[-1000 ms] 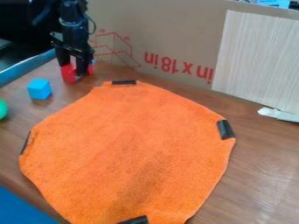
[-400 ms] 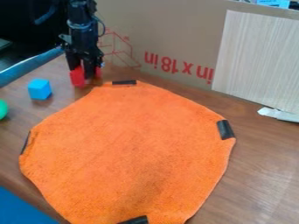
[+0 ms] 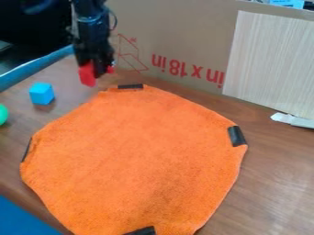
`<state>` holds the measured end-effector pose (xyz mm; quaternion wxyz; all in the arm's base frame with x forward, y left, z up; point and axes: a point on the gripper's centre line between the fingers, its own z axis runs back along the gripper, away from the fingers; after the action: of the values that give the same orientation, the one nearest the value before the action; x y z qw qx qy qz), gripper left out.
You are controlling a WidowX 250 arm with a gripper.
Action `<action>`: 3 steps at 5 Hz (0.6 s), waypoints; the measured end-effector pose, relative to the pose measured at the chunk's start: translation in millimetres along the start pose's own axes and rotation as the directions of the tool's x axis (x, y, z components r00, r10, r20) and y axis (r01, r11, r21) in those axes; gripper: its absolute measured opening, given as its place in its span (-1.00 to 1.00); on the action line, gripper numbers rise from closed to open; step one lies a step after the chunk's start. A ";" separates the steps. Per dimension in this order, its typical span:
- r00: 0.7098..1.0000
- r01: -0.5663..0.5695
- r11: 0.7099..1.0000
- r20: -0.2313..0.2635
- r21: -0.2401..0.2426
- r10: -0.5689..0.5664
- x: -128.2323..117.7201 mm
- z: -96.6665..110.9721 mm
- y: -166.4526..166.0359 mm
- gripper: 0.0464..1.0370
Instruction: Put the red object on the top left side of the cloth
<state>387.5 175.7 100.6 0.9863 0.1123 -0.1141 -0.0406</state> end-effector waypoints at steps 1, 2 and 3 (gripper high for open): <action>0.998 0.059 0.998 0.024 -0.008 -0.059 -0.8 7.4 -20.1 0.03; 0.993 0.116 0.993 0.042 -0.024 -0.115 0.3 8.6 -40.1 0.03; 0.982 0.179 0.983 0.062 -0.028 -0.177 0.6 3.2 -51.9 0.03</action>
<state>384.5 124.5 91.7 0.9766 0.1042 -0.1320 -0.1337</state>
